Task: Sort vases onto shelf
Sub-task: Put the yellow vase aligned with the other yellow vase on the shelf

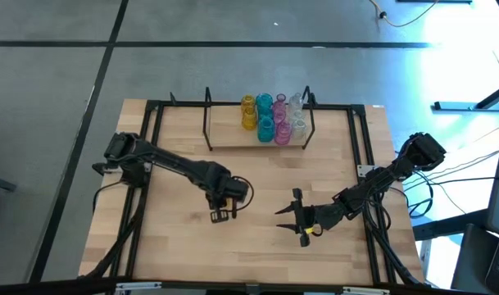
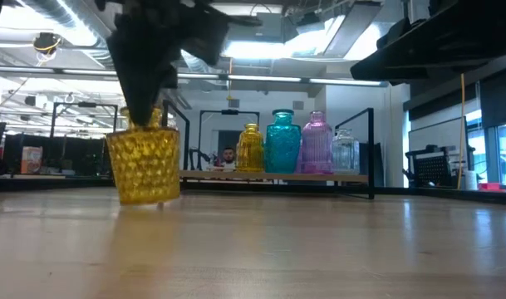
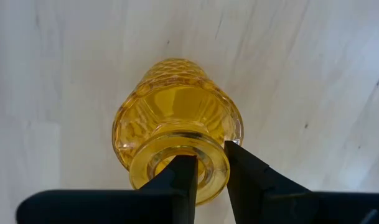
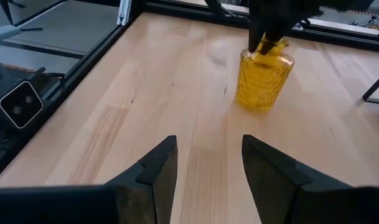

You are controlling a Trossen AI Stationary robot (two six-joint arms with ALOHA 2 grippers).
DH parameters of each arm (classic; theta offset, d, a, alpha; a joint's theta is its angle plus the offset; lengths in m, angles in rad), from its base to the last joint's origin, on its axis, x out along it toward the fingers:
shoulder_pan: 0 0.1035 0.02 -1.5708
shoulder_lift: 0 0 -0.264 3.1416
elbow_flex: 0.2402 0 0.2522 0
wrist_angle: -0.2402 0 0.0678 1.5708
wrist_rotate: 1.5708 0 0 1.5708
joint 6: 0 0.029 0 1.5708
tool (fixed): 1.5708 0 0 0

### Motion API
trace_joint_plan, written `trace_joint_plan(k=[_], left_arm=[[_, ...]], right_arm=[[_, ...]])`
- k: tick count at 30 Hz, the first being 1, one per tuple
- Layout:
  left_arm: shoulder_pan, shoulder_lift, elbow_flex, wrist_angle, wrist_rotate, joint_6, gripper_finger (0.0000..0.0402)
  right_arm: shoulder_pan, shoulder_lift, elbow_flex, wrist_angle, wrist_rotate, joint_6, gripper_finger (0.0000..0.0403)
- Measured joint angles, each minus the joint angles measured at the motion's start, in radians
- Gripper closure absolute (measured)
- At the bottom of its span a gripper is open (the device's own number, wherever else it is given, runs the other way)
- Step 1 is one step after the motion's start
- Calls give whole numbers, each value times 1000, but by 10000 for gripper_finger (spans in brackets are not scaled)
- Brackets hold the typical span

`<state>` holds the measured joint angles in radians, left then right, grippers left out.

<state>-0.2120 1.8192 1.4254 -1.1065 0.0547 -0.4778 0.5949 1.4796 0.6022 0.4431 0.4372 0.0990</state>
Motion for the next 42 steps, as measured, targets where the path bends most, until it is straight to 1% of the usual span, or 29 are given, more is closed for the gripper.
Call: trace_joint_plan(k=[4, 8, 14, 23, 31, 33, 38, 42], left_arm=[[25, 13, 2, 26, 32, -1, 340], [41, 14, 1, 86, 86, -2, 317], [59, 15, 1, 77, 88, 8, 289], [88, 12, 0, 54, 91, 18, 288], [94, 10, 3, -10, 42, 18, 287], [94, 9, 21, -38, 20, 18, 287], [89, 7, 74, -36, -48, 18, 287], [95, 7, 103, -46, -43, 25, 287]], right_arm=[[0, 0, 0, -5, 0, 0, 236], [0, 0, 0, -16, 0, 1, 236], [0, 0, 0, -28, 0, 2, 236], [0, 0, 0, -28, 0, 2, 236], [0, 0, 0, -27, 0, 2, 236], [0, 0, 0, -27, 0, 1, 236], [0, 0, 0, -27, 0, 1, 236], [0, 0, 0, -27, 0, 1, 236]])
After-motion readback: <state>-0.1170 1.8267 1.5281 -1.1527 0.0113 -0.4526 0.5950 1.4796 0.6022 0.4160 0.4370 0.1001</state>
